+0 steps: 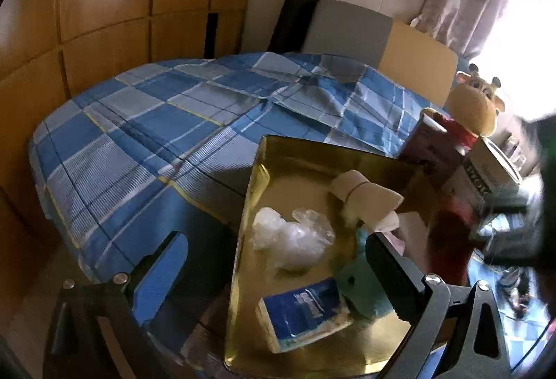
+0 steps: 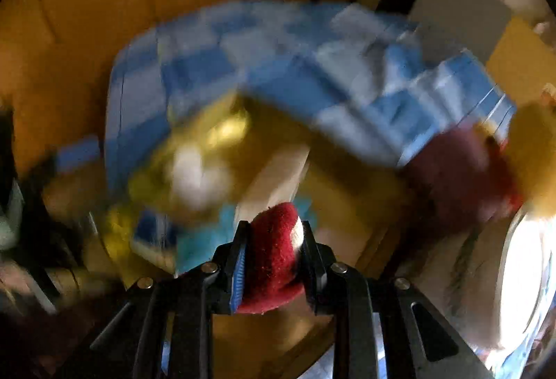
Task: Organize soft objects
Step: 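Carry the red slipper into the gold tray and open the right gripper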
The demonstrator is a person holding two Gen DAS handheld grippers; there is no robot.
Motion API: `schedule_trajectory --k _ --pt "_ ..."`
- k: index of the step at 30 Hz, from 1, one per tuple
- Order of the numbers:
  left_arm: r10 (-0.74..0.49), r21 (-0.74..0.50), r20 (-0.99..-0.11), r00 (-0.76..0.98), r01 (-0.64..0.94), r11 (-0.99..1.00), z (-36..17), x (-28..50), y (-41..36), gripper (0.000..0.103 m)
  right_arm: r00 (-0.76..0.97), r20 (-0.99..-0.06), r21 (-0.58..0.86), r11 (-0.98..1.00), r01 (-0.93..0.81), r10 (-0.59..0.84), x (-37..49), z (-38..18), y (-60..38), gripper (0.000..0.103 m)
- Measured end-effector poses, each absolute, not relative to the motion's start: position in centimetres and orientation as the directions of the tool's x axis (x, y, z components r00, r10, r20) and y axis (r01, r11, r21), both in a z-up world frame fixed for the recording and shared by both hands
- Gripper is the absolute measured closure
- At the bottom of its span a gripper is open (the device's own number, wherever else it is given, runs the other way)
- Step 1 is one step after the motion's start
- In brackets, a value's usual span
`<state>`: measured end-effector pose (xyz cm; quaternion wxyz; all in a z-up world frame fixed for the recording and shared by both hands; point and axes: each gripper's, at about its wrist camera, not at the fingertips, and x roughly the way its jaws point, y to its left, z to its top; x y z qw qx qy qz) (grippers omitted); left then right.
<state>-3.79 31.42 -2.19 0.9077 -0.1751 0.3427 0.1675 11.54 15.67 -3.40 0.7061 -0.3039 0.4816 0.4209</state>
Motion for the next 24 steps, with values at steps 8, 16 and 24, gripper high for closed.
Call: schedule_trajectory --k 8,16,24 --pt "0.207 -0.164 -0.695 0.689 -0.431 0.887 -2.1 -4.3 30.0 0.0 0.191 -0.961 -0.069 0.493 -0.867 0.202 8.8 -8.9 14.4 0.071" --pt "0.225 -0.115 -0.66 0.717 -0.392 0.913 -1.0 -5.4 28.5 0.0 0.252 -0.927 -0.04 0.596 -0.802 0.277 8.0 -8.1 12.3 0.048" --pt "0.206 -0.094 -0.654 0.728 -0.349 0.933 -0.5 -5.5 26.9 0.0 0.31 -0.882 0.0 0.658 -0.753 0.355 7.1 -5.5 10.5 0.039"
